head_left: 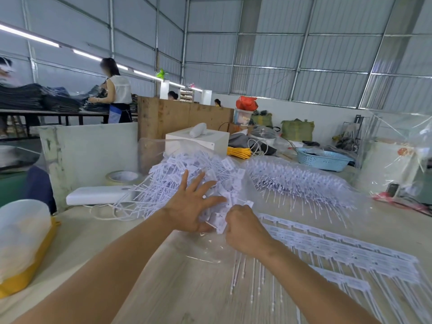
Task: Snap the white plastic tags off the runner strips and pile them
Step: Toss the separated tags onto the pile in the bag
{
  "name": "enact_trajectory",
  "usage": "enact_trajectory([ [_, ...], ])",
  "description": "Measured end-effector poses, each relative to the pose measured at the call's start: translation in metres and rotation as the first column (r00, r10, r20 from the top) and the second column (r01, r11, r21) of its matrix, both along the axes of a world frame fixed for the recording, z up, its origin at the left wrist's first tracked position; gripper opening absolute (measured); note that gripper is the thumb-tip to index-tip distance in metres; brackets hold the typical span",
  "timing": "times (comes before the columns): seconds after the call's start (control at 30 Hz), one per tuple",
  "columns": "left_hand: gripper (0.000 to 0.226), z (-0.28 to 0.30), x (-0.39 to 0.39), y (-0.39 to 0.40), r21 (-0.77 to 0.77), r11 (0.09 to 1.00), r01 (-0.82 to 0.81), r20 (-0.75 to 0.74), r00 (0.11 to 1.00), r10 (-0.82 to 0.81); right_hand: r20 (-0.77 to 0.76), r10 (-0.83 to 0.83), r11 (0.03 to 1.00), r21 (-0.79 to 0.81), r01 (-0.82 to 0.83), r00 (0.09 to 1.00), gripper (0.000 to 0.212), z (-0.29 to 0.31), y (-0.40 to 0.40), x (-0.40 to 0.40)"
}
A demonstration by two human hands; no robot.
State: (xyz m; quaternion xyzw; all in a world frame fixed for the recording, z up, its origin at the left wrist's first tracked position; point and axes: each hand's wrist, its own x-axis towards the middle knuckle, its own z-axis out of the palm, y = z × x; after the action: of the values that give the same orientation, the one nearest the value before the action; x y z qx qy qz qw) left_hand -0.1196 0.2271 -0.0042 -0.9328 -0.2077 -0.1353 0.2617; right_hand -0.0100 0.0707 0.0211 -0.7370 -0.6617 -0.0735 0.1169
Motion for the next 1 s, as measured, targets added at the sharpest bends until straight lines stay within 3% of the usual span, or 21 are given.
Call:
enact_trajectory([
  [0.13,0.077,-0.001,-0.006,-0.007,-0.026,0.999,0.042,0.06,0.997,-0.04,0.058,-0.161,0.986,-0.033,0.163,0.985,0.025,0.003,0.019,0.011],
  [0.23,0.067,-0.007,-0.01,-0.012,0.005,0.995,0.104,0.067,0.992,-0.104,-0.106,-0.262,0.965,-0.027,0.261,0.959,0.038,0.006,0.032,0.022],
  [0.33,0.057,-0.011,-0.011,-0.012,0.033,0.986,0.164,0.115,0.979,-0.167,-0.292,-0.339,0.936,-0.013,0.351,0.894,0.078,0.014,0.04,0.034],
  [0.4,0.055,-0.012,-0.011,-0.01,0.019,0.99,0.141,0.088,0.986,-0.142,-0.396,-0.354,0.92,0.014,0.391,0.847,0.092,0.019,0.043,0.045],
  [0.53,0.055,-0.012,-0.007,-0.01,0.042,0.999,0.003,-0.014,1.0,-0.003,-0.537,-0.4,0.871,0.029,0.49,0.743,0.1,0.022,0.045,0.067],
  [0.67,0.064,-0.012,0.005,-0.009,0.023,0.997,-0.072,-0.088,0.993,0.073,-0.494,-0.401,0.892,-0.017,0.452,0.772,0.096,0.023,0.04,0.073],
  [0.83,0.068,-0.004,0.009,-0.014,0.019,0.994,-0.104,-0.142,0.984,0.106,-0.396,-0.259,0.964,-0.044,0.263,0.881,0.088,0.025,0.029,0.067],
  [0.93,0.071,0.006,0.007,-0.018,0.045,0.998,-0.032,-0.143,0.989,0.038,-0.294,-0.177,0.984,-0.086,0.158,0.939,0.082,0.025,0.02,0.062],
  [1.0,0.069,0.015,0.006,-0.02,-0.032,0.999,0.011,-0.104,0.994,-0.014,-0.192,-0.155,0.982,-0.133,0.131,0.969,0.072,0.02,0.014,0.06],
])
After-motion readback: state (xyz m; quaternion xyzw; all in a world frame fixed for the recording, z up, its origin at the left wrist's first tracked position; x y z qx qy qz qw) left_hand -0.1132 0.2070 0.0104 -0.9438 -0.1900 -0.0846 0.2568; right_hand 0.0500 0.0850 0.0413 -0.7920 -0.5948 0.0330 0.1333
